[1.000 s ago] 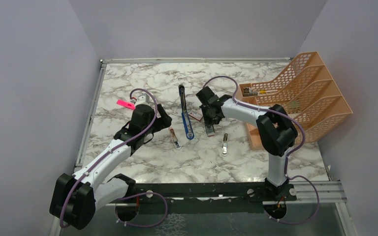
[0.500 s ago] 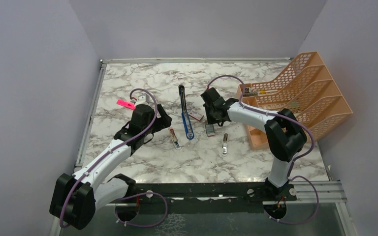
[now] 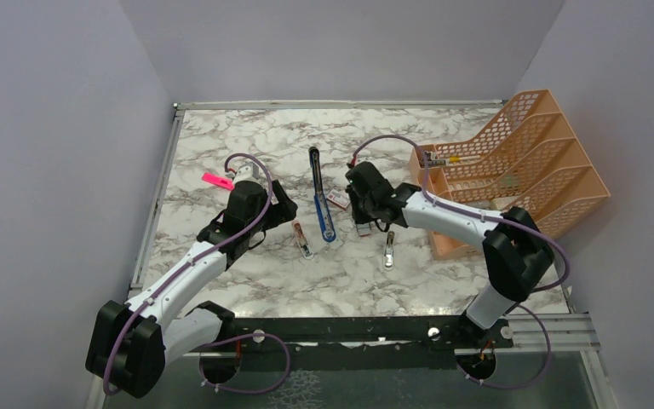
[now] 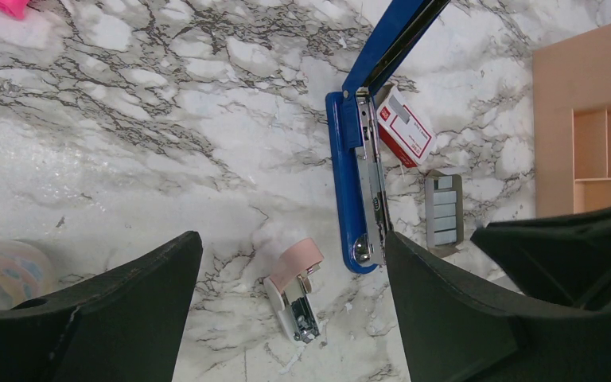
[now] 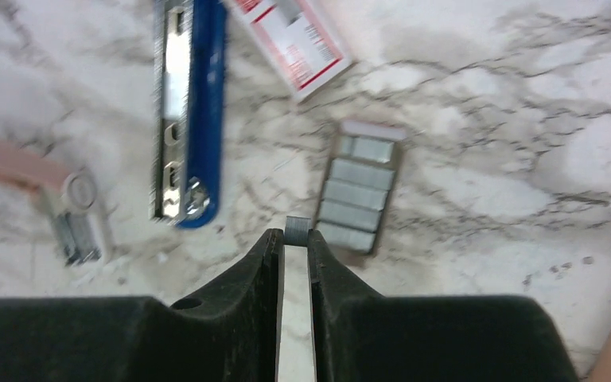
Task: Load the staples into the stapler
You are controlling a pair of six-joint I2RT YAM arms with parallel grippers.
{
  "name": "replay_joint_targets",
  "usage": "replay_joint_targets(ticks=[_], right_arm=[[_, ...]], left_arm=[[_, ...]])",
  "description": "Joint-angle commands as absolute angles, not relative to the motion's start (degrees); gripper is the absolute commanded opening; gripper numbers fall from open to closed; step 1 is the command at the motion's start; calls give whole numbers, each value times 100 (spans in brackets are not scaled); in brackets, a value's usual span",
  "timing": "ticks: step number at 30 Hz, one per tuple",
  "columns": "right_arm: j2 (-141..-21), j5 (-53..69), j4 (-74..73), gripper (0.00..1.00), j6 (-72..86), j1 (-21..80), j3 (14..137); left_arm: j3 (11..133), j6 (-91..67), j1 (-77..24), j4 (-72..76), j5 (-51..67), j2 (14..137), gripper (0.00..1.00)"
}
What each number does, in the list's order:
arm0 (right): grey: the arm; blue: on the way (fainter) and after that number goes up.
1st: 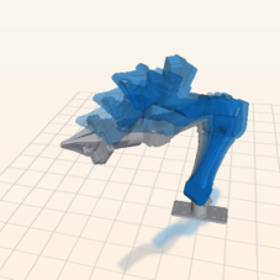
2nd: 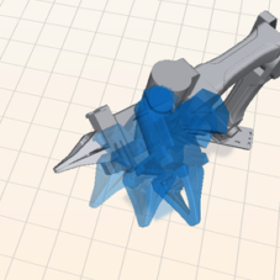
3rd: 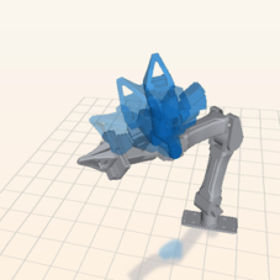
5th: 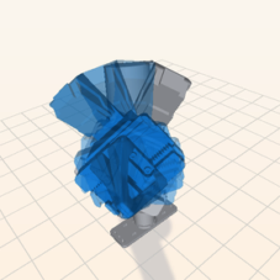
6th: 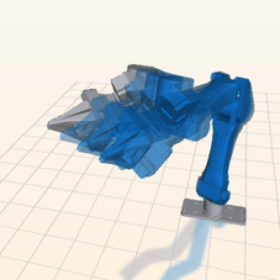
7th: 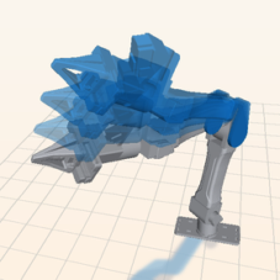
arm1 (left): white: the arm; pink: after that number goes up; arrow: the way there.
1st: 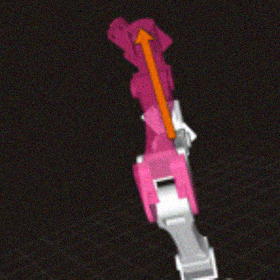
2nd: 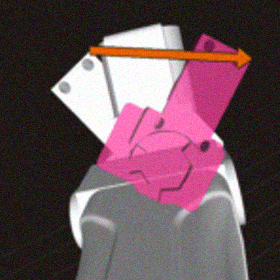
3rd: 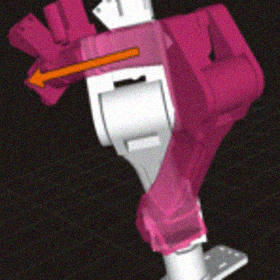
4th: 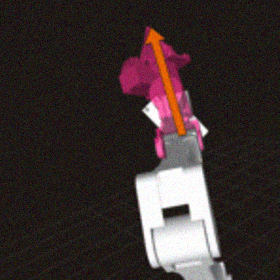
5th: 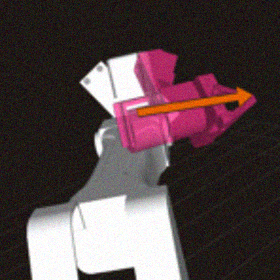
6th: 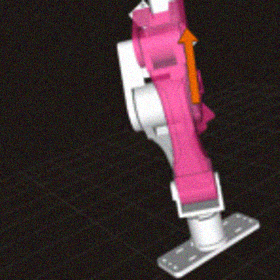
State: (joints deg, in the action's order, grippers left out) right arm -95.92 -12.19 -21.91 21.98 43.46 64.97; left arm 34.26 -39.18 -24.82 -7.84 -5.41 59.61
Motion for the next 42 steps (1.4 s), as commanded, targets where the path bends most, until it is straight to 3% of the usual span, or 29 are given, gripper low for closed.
replay_joint_targets(ticks=[1, 10, 19, 23, 30, 42], right_arm=[[-9258, -998, -2050, 21, 2156, 4935, 6184], [-9188, -359, -1398, 21, 1688, 5650, 5247], [-9363, -455, -1248, 21, 1537, 5777, 4985], [-9428, -545, -1386, 25, 1469, 5779, 5039], [-9332, -730, -1591, 42, 1707, 5776, 5318], [-10081, -1619, -2292, 40, 2560, 5783, 6070]], left_arm=[[3474, -3902, -2443, -727, -545, 5914, 85], [3526, -3944, -2443, -761, -546, 5917, 85], [3524, -3964, -2443, -777, -527, 5915, 85], [3518, -3964, -2443, -774, -527, 5916, 85], [3512, -3929, -2443, -775, -527, 5922, 85], [3466, -3929, -2443, -777, -525, 5864, 85]])
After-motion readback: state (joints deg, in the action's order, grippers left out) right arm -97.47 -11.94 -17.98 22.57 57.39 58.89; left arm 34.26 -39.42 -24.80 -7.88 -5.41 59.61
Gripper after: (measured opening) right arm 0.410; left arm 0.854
